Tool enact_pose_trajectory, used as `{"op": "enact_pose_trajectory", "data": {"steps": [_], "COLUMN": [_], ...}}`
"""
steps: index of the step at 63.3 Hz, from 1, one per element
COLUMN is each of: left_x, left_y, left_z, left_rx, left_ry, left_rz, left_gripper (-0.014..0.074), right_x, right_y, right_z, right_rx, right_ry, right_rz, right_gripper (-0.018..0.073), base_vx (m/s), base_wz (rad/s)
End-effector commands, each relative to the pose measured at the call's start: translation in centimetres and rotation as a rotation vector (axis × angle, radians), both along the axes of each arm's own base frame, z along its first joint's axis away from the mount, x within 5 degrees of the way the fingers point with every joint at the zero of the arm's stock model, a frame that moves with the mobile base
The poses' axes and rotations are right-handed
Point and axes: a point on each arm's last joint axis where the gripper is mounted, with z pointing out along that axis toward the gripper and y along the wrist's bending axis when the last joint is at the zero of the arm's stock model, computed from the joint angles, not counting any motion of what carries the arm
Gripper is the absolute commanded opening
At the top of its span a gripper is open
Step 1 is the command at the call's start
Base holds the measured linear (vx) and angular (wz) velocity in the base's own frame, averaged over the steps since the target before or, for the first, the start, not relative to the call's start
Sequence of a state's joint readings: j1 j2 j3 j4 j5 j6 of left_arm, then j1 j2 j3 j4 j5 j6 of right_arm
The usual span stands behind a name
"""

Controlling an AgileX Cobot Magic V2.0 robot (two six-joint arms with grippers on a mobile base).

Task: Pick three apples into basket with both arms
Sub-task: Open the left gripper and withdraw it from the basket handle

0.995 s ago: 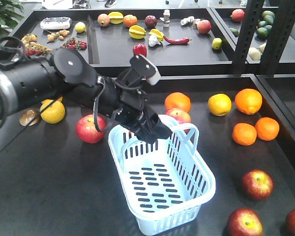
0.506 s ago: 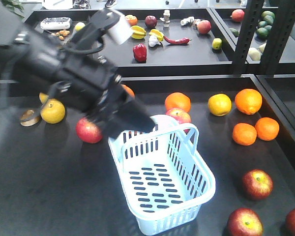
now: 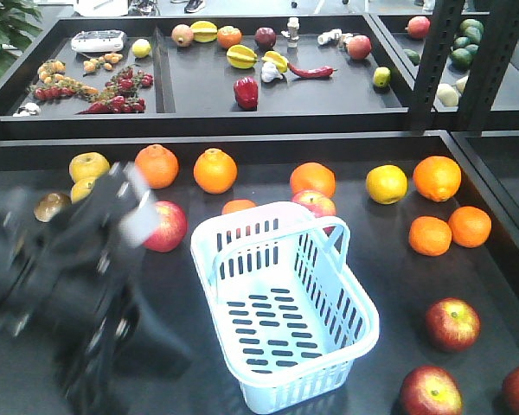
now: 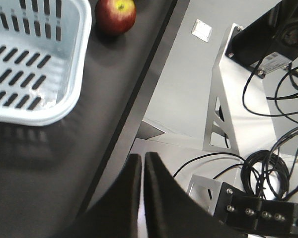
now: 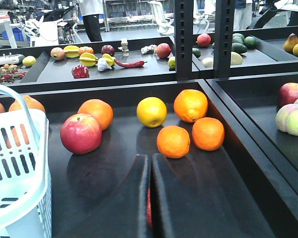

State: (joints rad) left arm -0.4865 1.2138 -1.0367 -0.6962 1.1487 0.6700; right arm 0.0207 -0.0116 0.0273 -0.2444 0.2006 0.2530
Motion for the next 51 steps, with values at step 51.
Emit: {"op": "enact_pose_trajectory", "data": {"steps": [51], "left_x": [-5.3], "left_y": [5.2], "left_z": [-11.5], "left_rx": [-0.062], "left_ry": [-0.078], "left_rz": [0.492], "left_gripper": [-0.0006], "right_x": [0.0], "right_y": [0.1], "right_z": [0.2], "right_rx": [-0.014], "right_ry": [-0.069], "right_rz": [0.017], "right_gripper": [-0.0005], "base_vx": [0.0], "base_wz": [0.0]}}
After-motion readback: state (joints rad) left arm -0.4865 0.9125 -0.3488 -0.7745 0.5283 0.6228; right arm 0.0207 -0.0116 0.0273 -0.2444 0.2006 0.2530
